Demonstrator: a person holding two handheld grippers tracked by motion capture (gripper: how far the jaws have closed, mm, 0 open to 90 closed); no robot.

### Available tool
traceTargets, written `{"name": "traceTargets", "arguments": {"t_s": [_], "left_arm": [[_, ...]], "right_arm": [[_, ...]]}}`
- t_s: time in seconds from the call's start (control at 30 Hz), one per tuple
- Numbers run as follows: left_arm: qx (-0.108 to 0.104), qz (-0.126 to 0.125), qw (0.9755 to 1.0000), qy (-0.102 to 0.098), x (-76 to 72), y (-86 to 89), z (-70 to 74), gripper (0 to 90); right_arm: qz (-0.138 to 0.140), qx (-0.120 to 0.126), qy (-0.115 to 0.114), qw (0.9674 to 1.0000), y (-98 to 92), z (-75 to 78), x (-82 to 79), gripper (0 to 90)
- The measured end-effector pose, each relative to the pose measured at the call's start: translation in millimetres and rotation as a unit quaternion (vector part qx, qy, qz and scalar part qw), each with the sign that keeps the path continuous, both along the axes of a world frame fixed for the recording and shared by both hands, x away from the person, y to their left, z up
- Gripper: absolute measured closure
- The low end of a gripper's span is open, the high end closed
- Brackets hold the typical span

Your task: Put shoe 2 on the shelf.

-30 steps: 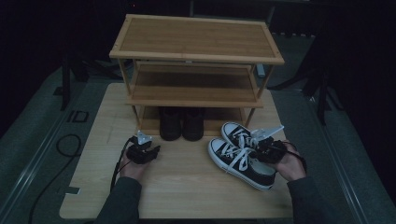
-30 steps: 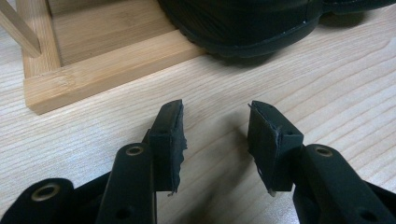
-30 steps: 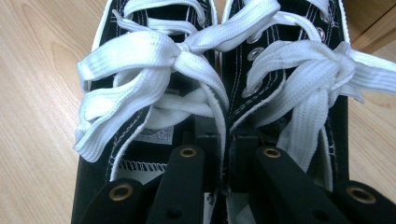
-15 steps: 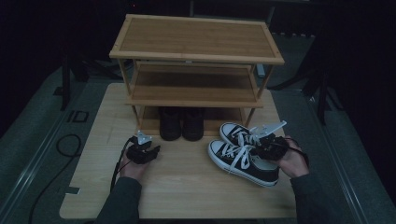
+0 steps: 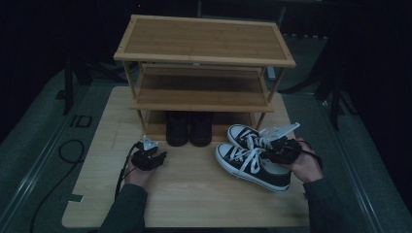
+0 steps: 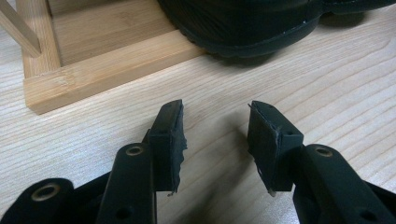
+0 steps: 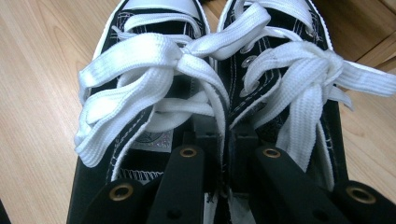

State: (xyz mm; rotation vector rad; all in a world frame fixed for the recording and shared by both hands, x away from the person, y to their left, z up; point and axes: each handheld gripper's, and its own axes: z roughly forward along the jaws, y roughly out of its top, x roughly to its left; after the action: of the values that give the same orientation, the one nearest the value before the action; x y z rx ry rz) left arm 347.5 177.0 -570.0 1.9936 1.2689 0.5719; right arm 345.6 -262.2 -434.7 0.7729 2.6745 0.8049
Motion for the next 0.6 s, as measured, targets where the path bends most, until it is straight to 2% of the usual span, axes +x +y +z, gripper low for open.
{"name": "traceTargets", "arguments": {"t_s": [0.6], "left_arm": [[0.0, 0.0, 1.0, 0.001, 0.0, 0.0, 0.1, 56.1]], "right_arm": [[0.026, 0.016, -0.014, 0.9994, 12.1, 14.3, -0.3, 86.3]]}}
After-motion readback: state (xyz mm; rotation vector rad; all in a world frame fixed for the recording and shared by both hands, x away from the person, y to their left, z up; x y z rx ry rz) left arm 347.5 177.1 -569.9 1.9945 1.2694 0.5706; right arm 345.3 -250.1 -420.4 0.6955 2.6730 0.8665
